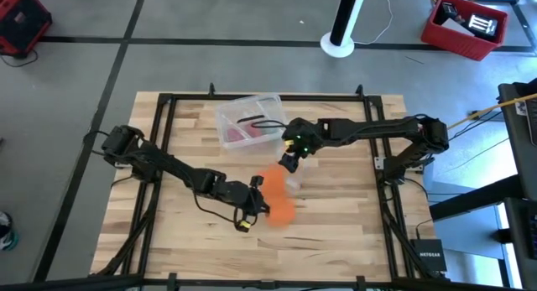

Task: Roll bandage
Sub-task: Roll the orange bandage

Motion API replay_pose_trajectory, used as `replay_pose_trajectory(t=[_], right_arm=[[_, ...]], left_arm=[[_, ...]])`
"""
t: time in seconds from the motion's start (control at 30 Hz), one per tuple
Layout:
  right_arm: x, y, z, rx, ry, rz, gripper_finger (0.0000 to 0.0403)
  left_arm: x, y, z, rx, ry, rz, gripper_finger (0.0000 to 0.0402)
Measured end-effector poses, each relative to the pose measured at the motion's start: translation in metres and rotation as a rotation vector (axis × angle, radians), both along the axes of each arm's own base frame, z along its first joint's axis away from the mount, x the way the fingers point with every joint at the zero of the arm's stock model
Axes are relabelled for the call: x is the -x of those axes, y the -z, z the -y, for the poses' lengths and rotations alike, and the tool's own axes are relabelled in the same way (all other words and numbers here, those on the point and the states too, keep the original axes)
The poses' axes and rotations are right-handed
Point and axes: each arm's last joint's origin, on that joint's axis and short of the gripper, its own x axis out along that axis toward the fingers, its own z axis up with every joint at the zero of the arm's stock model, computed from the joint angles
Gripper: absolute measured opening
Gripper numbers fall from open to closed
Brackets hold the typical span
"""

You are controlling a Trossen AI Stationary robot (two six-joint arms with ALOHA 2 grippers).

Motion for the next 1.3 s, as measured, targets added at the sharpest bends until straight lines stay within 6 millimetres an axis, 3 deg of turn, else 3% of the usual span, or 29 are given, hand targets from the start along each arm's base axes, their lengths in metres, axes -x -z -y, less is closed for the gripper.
replay_pose_trajectory(t=[0.13, 0.3, 0.43, 0.57, 0.73, 0.87, 1.03, 1.3], right_arm=[[0.008, -0.014, -0.004, -0.086, -0.064, 0.002, 0.0319], [0.030, -0.056, -0.018, -0.061, -0.182, 0.025, 0.0319], [0.053, -0.086, -0.048, 0.092, -0.290, 0.134, 0.0319], [0.081, -0.099, -0.087, 0.419, -0.325, 0.194, 0.0319], [0.109, -0.077, -0.119, 0.687, -0.219, 0.174, 0.0319], [0.110, -0.046, -0.129, 0.623, -0.206, 0.149, 0.0319], [0.101, -0.012, -0.133, 0.565, -0.160, 0.288, 0.0310], [0.094, 0.012, -0.127, 0.521, -0.085, 0.492, 0.0250]], left_arm=[[0.001, -0.004, -0.001, 0.007, 0.000, 0.007, 0.0003], [0.007, -0.036, -0.013, 0.013, -0.064, 0.112, 0.0008], [0.015, -0.062, -0.033, -0.061, -0.219, 0.209, 0.0007], [0.021, -0.080, -0.049, -0.130, -0.298, 0.271, 0.0005], [0.022, -0.087, -0.055, -0.209, -0.283, 0.310, 0.0009], [0.022, -0.089, -0.055, -0.238, -0.272, 0.331, 0.0007], [0.022, -0.088, -0.054, -0.241, -0.268, 0.328, 0.0005], [0.022, -0.088, -0.052, -0.232, -0.262, 0.331, 0.0004]])
